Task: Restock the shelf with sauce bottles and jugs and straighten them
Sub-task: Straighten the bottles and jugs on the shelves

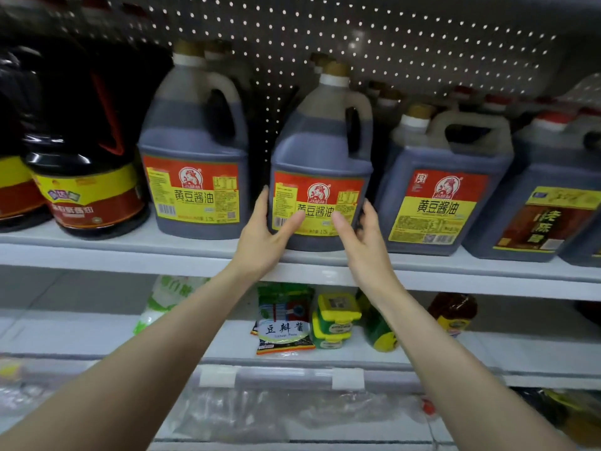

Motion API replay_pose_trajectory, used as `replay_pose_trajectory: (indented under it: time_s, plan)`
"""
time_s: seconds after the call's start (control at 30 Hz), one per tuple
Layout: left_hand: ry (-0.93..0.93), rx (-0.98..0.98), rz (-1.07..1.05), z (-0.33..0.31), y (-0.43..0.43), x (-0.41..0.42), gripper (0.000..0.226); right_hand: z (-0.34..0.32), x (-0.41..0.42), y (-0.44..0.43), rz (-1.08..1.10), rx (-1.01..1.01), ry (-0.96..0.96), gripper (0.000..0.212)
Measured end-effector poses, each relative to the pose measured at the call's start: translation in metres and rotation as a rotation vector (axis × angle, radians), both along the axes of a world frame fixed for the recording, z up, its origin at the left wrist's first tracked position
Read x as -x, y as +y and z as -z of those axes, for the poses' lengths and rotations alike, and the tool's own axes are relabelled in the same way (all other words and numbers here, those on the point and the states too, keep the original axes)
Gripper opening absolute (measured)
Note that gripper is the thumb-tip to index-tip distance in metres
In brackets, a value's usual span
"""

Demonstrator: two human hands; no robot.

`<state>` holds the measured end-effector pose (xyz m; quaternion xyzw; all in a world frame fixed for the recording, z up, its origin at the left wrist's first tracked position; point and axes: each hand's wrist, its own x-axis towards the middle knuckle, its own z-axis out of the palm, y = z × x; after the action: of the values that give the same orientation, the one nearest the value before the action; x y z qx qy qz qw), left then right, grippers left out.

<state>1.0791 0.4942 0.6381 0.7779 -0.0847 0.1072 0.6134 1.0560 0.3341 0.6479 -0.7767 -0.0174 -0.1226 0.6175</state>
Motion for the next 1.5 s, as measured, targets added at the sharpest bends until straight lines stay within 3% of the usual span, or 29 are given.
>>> replay_pose_trajectory:
  time_s: [0.07, 0.2, 0.33, 0.87, 1.17, 1.5]
  plan:
    - [-0.015, 0.01, -0.006, -0.002, -0.006, -0.005, 0.076, 0.002, -0.012, -0.006, -0.037, 0.017, 0.005, 0.1]
    - [-0.023, 0.026, 0.016, -0.004, -0.01, -0.012, 0.058, 0.005, -0.026, -0.016, -0.076, 0.03, 0.017, 0.077]
    - [-0.021, 0.034, 0.008, 0.001, -0.011, -0.015, 0.044, 0.011, -0.033, -0.021, -0.083, 0.065, 0.013, 0.07]
    - [0.011, -0.03, 0.013, 0.003, -0.005, -0.023, 0.045, 0.011, -0.044, -0.022, -0.104, 0.113, 0.023, 0.065]
    - [0.025, -0.03, 0.026, 0.002, -0.004, -0.029, 0.063, 0.011, -0.052, -0.02, -0.097, 0.123, 0.049, 0.068]
    - [0.03, 0.017, 0.075, 0.003, -0.004, -0.031, 0.05, 0.013, -0.049, -0.02, -0.091, 0.111, 0.039, 0.067]
